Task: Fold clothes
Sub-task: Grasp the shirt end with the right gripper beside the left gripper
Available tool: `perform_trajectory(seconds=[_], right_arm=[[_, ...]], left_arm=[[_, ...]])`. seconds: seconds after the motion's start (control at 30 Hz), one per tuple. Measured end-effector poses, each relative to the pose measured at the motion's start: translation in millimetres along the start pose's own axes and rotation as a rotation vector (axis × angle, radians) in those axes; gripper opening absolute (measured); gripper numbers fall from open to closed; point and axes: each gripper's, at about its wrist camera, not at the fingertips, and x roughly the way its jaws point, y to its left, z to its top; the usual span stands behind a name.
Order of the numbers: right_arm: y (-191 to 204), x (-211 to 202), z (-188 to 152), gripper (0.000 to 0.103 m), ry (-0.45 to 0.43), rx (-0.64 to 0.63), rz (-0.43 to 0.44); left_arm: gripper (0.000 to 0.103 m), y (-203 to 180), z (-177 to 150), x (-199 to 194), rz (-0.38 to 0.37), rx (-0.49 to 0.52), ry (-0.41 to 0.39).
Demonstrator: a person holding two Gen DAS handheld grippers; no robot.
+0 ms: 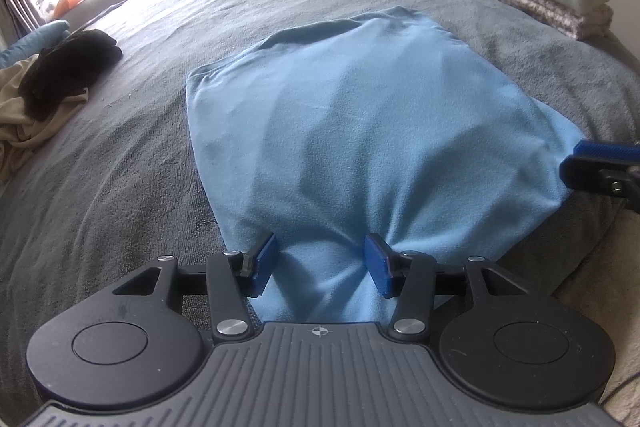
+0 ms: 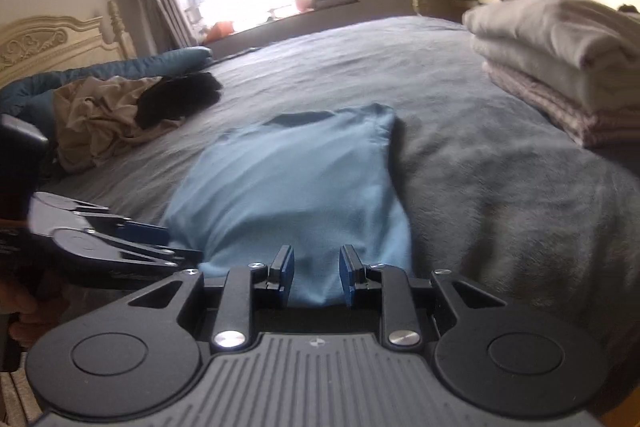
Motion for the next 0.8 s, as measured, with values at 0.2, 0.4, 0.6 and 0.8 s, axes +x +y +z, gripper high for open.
perform_trajectory(seconds=[0.2,0.4,0.6,0.8], right_arm=[[-19,11,-22,0.026,0.068,0.091,-0.037],[-24,-5,-24,0.030,0.038,0.151,-0.038],[-25,-14,-16,0.033,0.002,0.156,-0.043],[-23,-11,-15,0.037,0.002,0.177,-0.031]], left_arm=[[0.050,-1,0,0,0.005,0.007,0.000],[0.050,-1,-1,0,0.004,0.008,-0.001],[0.051,-1,-1,1,0.005,0.008,0.000],[0.052,5,-3,1,-0.014,-0.010,-0.011]])
